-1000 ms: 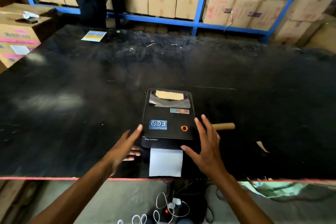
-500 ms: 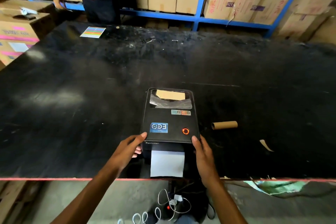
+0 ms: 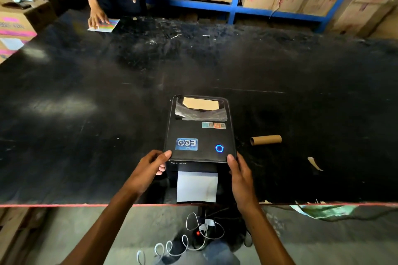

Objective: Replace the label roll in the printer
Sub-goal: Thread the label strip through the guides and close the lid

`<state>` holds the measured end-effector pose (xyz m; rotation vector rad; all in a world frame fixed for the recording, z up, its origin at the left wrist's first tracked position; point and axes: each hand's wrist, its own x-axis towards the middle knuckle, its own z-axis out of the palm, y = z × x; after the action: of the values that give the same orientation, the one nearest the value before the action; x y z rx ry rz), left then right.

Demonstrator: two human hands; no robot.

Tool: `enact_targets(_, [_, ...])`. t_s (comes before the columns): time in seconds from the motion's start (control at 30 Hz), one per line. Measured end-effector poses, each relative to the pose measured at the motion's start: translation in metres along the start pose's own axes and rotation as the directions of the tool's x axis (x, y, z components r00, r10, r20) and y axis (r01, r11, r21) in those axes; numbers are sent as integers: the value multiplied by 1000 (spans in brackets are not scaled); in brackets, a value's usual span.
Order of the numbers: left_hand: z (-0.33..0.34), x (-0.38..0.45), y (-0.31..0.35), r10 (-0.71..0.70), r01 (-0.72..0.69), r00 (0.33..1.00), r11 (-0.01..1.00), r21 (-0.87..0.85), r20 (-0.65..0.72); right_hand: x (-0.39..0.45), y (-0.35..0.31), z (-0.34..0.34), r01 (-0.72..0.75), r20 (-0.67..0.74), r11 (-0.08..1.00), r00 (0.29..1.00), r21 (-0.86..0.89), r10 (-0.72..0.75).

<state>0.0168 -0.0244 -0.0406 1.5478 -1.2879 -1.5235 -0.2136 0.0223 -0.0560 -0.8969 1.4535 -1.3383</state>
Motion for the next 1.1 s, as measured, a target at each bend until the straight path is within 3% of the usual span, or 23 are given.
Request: enact_targets(1.1, [2, 6, -11, 26, -26, 1000, 1000, -12, -1, -1, 1, 1, 19, -7, 1000, 1000, 3, -19])
